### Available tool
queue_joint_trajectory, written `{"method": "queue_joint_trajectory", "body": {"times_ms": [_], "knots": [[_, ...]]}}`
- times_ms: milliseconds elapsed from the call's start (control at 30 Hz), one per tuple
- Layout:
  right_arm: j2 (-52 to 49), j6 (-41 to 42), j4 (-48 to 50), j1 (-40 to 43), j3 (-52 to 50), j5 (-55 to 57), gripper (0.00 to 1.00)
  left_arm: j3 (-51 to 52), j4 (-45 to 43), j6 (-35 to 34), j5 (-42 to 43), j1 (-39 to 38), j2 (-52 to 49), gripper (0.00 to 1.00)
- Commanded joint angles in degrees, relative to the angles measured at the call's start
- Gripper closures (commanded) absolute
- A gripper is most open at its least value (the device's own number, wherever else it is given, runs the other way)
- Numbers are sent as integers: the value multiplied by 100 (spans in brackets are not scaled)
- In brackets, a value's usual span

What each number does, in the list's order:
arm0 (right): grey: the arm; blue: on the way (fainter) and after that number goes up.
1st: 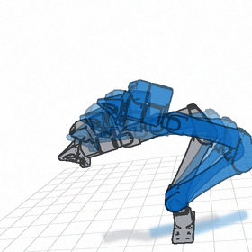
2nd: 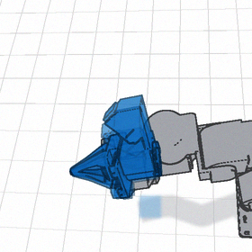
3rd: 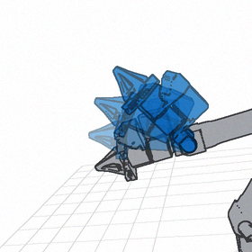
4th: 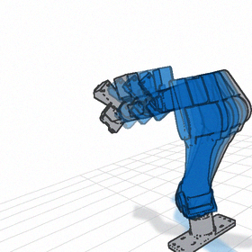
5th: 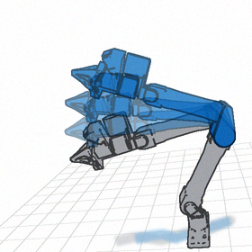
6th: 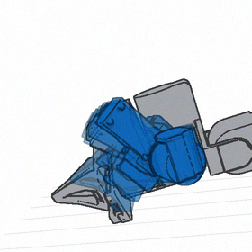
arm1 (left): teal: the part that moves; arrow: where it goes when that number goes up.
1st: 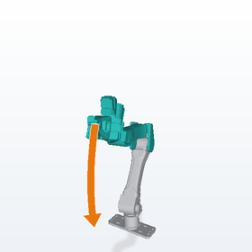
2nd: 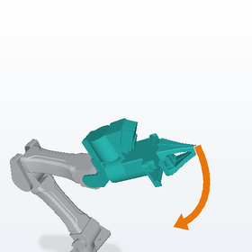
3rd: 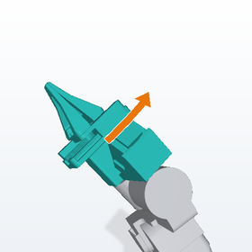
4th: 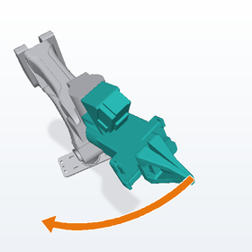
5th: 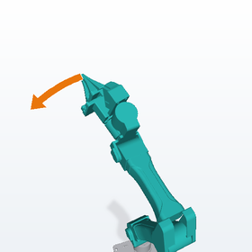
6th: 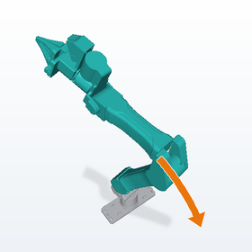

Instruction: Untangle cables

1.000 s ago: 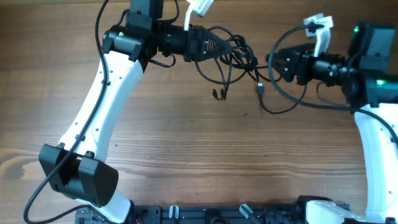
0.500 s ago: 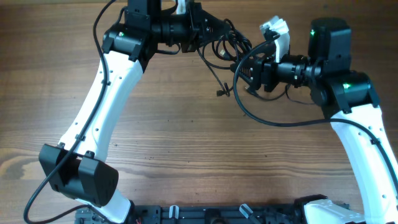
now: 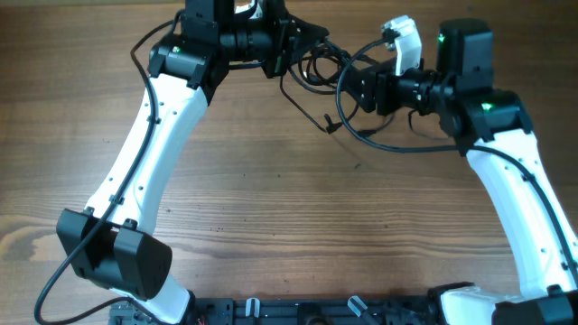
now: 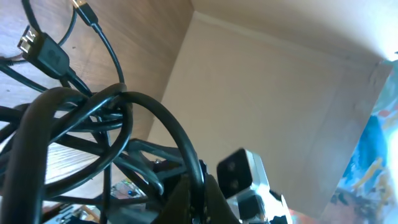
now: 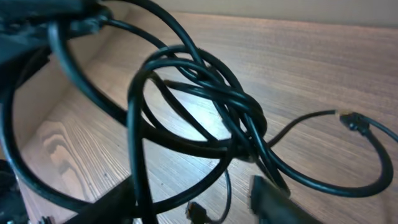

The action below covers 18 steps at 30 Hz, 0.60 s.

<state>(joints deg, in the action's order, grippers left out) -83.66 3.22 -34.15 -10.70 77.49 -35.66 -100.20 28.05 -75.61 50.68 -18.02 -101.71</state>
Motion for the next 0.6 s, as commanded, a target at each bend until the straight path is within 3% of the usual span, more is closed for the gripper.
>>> {"method": "queue_joint_trajectory", "body": {"times_ms": [0, 33, 67, 133, 267, 367, 467, 567], "knots": [[-111, -175, 4, -76, 83, 48, 63, -24, -28, 533, 308, 13, 68, 96], [-111, -175, 20, -76, 83, 48, 76, -24, -26, 866, 435, 13, 68, 96], [-96, -170, 33, -68, 85, 50, 96, -24, -24, 1034, 597, 13, 68, 96], [79, -133, 24, 48, 94, 48, 96, -24, -20, 1617, 883, 13, 68, 96], [1174, 295, 17, 791, 120, -133, 96, -24, 264, 4378, 929, 15, 68, 96], [1884, 293, 17, 1366, 120, -181, 96, -24, 1178, 6004, -4, 13, 68, 96], [2133, 448, 44, 1641, 120, -459, 96, -24, 1886, 6988, -988, 13, 68, 96], [2090, 649, 227, 1672, 120, -1056, 96, -24, 2269, 7416, -1471, 13, 68, 96]]}}
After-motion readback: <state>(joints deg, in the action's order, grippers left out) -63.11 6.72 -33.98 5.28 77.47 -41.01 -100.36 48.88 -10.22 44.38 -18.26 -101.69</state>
